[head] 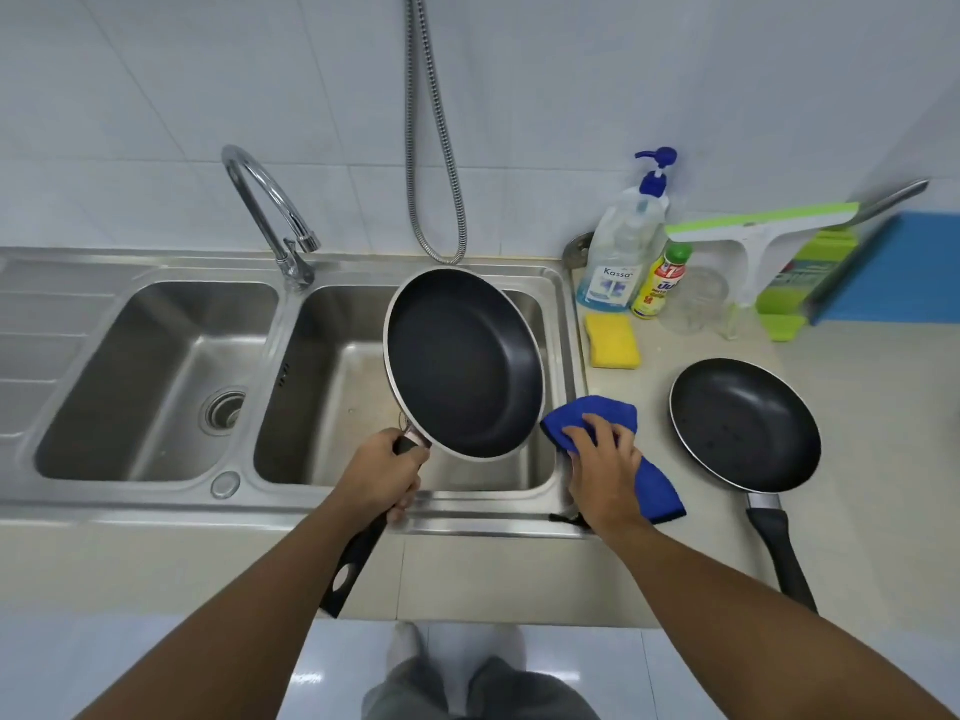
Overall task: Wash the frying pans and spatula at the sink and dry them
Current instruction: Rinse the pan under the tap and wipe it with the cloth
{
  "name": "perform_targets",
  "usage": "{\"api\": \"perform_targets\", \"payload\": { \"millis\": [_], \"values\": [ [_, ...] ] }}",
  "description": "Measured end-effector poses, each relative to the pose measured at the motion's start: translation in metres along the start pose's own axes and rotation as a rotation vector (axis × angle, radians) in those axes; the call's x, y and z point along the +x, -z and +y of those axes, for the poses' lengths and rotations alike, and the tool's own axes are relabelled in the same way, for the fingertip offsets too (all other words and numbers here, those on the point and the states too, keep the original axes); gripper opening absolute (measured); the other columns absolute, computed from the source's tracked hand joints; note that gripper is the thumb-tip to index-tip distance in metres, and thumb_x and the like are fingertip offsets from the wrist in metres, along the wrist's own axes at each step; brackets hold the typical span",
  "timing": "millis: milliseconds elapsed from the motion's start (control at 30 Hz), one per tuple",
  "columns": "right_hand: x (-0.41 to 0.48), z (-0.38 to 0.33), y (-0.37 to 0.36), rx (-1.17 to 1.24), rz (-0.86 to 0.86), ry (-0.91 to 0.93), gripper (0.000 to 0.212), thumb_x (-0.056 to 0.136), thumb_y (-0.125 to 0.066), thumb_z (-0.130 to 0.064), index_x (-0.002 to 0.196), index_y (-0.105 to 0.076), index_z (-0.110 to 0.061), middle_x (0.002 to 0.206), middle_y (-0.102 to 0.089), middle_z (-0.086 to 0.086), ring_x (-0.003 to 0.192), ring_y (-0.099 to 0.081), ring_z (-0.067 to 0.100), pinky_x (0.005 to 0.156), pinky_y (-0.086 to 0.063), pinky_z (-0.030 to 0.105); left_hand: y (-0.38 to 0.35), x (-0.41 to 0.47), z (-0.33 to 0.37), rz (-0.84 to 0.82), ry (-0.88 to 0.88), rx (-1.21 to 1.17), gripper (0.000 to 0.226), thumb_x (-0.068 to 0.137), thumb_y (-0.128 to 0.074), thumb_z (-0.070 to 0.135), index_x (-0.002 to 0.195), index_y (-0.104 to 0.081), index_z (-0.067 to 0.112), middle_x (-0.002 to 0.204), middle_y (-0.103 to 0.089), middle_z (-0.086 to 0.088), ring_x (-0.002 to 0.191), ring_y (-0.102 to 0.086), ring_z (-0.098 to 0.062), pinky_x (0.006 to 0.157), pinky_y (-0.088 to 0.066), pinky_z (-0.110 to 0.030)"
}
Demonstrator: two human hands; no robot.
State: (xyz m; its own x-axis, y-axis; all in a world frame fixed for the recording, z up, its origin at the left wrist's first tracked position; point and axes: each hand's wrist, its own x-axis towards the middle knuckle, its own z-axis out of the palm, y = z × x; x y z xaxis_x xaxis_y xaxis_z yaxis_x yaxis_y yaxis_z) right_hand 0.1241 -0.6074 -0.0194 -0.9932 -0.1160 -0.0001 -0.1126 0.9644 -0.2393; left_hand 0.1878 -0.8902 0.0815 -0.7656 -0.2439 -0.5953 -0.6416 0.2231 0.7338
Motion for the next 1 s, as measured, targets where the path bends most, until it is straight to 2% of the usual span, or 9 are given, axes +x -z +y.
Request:
{"api": "perform_targets", "payload": {
  "millis": [133,233,300,433,500,600,700,867,1000],
  "values": [
    [0.028,-0.014,0.028,0.344,0.189,-0.052,0.043,0.089,-0.060,0.006,0.126,-0.062,-0.016,0.121,-0.063,0.005,0.105,-0.046,0.024,0.093,-0.048,0.041,0.000,-0.001,0.007,-0.038,-0.002,-0.057,0.022,0.104,-0.055,0.025,0.094,-0.052,0.006,0.067,-0.053,-0.012,0.042,-0.039,-0.018,0.038,-0.034,-0.024],
    [0.048,-0.055,0.069,0.650,0.319,0.084,0.036,0.095,-0.054,-0.004,0.128,-0.061,-0.014,0.119,-0.062,-0.002,0.108,-0.043,0.010,0.101,-0.037,0.014,0.001,-0.002,0.009,-0.063,-0.017,-0.061,0.028,0.106,-0.053,0.029,0.102,-0.054,0.001,0.065,-0.054,-0.011,0.041,-0.039,-0.018,0.037,-0.035,-0.024],
    [0.058,-0.090,0.085,0.757,0.344,0.227,0.035,0.096,-0.057,-0.004,0.131,-0.061,-0.011,0.127,-0.063,0.001,0.117,-0.048,0.009,0.105,-0.032,0.009,0.003,-0.002,0.011,-0.083,-0.027,-0.054,0.026,0.107,-0.053,0.029,0.105,-0.055,0.003,0.065,-0.054,-0.011,0.041,-0.039,-0.018,0.037,-0.035,-0.025],
    [0.060,-0.149,0.075,0.821,-0.020,0.485,0.045,0.099,-0.058,-0.011,0.142,-0.055,-0.023,0.148,-0.053,-0.003,0.139,-0.043,0.012,0.118,-0.032,0.028,0.008,-0.002,0.017,-0.120,-0.064,-0.065,0.023,0.106,-0.055,0.031,0.104,-0.057,0.008,0.065,-0.053,-0.010,0.041,-0.038,-0.017,0.037,-0.032,-0.024],
    [0.052,-0.162,0.057,0.797,-0.218,0.501,0.050,0.101,-0.054,-0.013,0.147,-0.049,-0.032,0.154,-0.045,-0.014,0.144,-0.034,0.005,0.121,-0.026,0.035,0.012,-0.003,0.019,-0.123,-0.094,-0.060,0.021,0.106,-0.055,0.031,0.104,-0.059,0.010,0.064,-0.054,-0.009,0.040,-0.039,-0.016,0.036,-0.032,-0.023],
    [0.049,-0.153,0.039,0.709,-0.238,0.504,0.054,0.094,-0.052,0.000,0.138,-0.056,-0.033,0.155,-0.040,-0.022,0.143,-0.031,0.005,0.117,-0.023,0.038,0.019,-0.004,0.015,-0.106,-0.110,-0.108,0.018,0.106,-0.054,0.029,0.103,-0.061,0.012,0.064,-0.053,-0.010,0.040,-0.038,-0.017,0.036,-0.032,-0.022],
    [0.057,-0.129,0.031,0.507,-0.191,0.596,0.061,0.074,-0.051,0.009,0.117,-0.066,-0.032,0.148,-0.041,-0.016,0.131,-0.039,0.017,0.105,-0.036,0.045,0.029,-0.004,0.007,-0.095,-0.104,-0.158,0.018,0.106,-0.056,0.029,0.096,-0.060,0.014,0.065,-0.052,-0.011,0.041,-0.036,-0.018,0.038,-0.032,-0.022],
    [0.088,-0.079,0.041,0.012,-0.266,0.636,0.048,0.058,-0.070,-0.007,0.096,-0.063,-0.036,0.118,-0.036,-0.006,0.106,-0.044,0.022,0.083,-0.041,0.041,0.049,-0.012,0.006,-0.159,-0.146,-0.094,0.016,0.107,-0.055,0.030,0.107,-0.061,0.016,0.067,-0.054,-0.012,0.043,-0.038,-0.018,0.039,-0.034,-0.024],
    [0.121,-0.063,0.059,-0.238,-0.030,0.536,0.044,0.055,-0.079,-0.005,0.089,-0.063,-0.028,0.117,-0.047,0.006,0.103,-0.049,0.031,0.077,-0.035,0.040,0.058,-0.015,0.005,-0.200,-0.191,0.023,0.014,0.106,-0.057,0.029,0.104,-0.059,0.015,0.066,-0.051,-0.012,0.042,-0.036,-0.017,0.041,-0.033,-0.025]
  ]
}}
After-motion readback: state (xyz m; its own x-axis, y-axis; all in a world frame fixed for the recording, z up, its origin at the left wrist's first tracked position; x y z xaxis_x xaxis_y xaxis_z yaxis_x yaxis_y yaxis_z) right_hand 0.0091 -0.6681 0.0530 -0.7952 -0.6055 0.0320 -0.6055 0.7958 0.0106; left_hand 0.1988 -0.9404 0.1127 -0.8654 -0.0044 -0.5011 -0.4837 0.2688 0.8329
